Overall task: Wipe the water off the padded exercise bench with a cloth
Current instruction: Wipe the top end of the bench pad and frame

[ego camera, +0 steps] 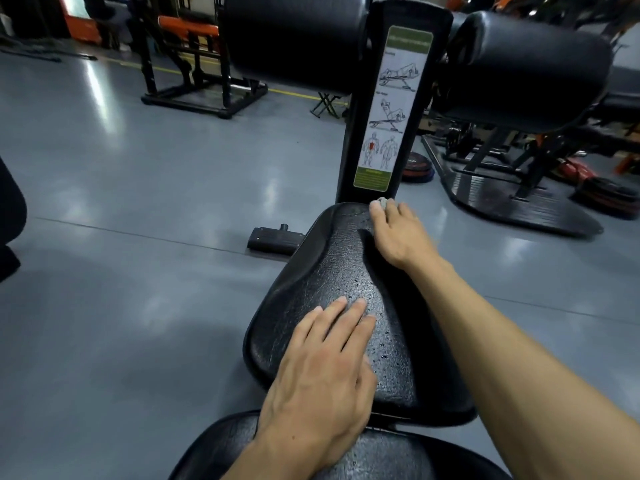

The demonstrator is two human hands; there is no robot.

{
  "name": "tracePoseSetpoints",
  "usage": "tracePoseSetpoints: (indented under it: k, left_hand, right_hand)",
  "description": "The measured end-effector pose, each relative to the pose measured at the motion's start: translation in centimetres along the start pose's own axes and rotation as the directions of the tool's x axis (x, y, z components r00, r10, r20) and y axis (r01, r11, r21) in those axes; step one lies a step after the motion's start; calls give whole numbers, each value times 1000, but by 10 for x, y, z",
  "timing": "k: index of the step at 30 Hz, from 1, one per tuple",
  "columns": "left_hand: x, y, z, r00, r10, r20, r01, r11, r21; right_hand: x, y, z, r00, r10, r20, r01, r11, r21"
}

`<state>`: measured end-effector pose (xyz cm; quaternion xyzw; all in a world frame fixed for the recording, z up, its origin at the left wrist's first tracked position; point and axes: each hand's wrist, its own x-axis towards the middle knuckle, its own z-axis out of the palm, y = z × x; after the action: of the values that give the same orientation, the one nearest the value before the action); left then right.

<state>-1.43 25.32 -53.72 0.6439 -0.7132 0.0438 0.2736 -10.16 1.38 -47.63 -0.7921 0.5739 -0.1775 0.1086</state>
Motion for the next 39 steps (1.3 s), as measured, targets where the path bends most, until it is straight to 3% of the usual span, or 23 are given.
tracePoseSetpoints:
  k: [6,8,11,12,15,17,18,22,24,27,29,31,33,35,37,39]
  left_hand:
    - [0,0,0,1000,-13,11,13,1000,-5]
    - [0,0,1,1000,-14,6,14,1000,-9]
    - [0,1,0,1000,-25,16,25,1000,-10]
    - [0,1,-1,999,-27,22,27,1000,-11]
    - [0,2,-2,999,-32,34,33,999,-16]
    - [1,0,0,999,-29,35,30,999,-12]
    - [1,0,0,999,-27,34,27,1000,-3]
    - [0,2,-3,999,-28,35,28,1000,9]
    - [0,2,-3,999,-22,32,22,1000,1]
    - [2,0,-1,999,-11,30,11,1000,7]
    - [2,0,0,1000,-10,26,10,1000,13]
    - [1,0,0,1000,-11,22,11,1000,14]
    - [0,1,-1,1000,-11,26,11,1000,17]
    - [0,2,-2,1000,-12,26,12,1000,18]
    - [0,2,-3,999,-18,26,18,1000,16]
    - [0,2,-3,999,-20,27,19,1000,11]
  right_hand:
    - [-9,-44,16,935,-331,126,349,924,-159]
    - [-8,-37,7,949,-292,122,311,931,-189]
    - [5,-33,1,990,-129,53,136,975,-175]
    - [2,-38,2,988,-150,41,155,974,-168]
    - [-35,-48,12,884,-459,93,468,871,-147]
    - [-55,-41,8,812,-552,190,576,811,-108]
    - [-53,-35,4,821,-532,205,560,821,-111]
    - [-24,-32,-6,964,-234,128,251,957,-144]
    - [-40,-41,-1,941,-306,142,328,929,-171]
    - [-80,-41,0,810,-539,232,565,823,-59]
    - [-73,-26,-3,804,-540,252,573,816,-79]
    - [-52,-10,-7,919,-347,185,370,923,-109]
    - [-44,-4,-7,980,-168,108,181,975,-130]
    - [-58,-8,-4,969,-234,83,243,962,-126]
    - [-78,-7,-6,896,-433,100,439,897,-48]
    - [-81,5,-13,843,-523,125,526,851,13]
